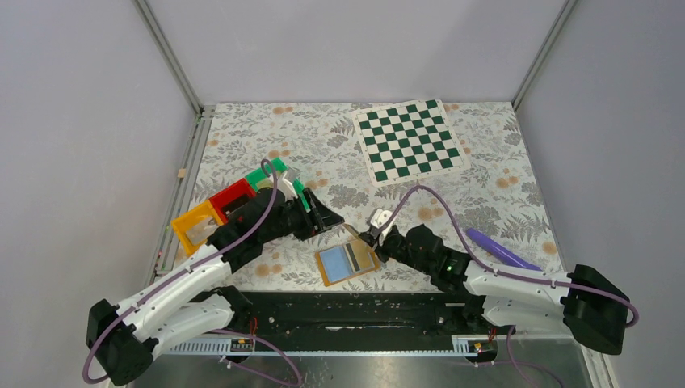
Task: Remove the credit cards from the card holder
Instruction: Remove the credit card from the card holder.
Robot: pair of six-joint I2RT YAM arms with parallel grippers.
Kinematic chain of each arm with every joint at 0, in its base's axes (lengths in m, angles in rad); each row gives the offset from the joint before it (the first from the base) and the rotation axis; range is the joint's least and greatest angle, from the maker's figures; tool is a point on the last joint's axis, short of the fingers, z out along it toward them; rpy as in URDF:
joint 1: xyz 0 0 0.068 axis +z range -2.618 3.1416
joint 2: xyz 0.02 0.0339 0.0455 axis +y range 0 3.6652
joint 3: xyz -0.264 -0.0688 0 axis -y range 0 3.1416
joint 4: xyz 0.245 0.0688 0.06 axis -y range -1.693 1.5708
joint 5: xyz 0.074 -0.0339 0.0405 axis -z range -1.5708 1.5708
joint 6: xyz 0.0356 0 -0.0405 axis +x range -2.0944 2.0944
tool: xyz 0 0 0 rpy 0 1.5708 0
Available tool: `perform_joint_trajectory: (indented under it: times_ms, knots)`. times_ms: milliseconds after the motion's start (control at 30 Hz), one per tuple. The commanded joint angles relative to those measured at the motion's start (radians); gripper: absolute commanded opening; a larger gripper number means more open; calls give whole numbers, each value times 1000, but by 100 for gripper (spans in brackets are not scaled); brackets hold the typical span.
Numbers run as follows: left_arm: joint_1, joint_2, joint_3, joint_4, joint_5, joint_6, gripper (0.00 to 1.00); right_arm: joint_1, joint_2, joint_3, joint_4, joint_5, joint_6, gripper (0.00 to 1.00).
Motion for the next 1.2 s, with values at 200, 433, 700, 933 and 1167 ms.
perform_joint_trajectory:
  times_ms: [200, 433, 700, 933, 1167]
  knots:
    - [-4, 63, 19, 67, 35, -35, 58, 145, -11, -65, 211, 248, -303, 0]
    - [-3, 120, -22, 172, 90, -81, 52, 203, 21, -60, 223, 301, -394, 0]
    - [-4, 118, -66, 243, 122, -114, 19, 242, 63, -66, 256, 343, -432, 0]
    - [-2, 119, -83, 284, 132, -82, 0, 259, 33, -84, 243, 332, -437, 15]
    - [-2, 52, -117, 343, 91, 15, 0, 259, -68, -135, 209, 281, -353, 41]
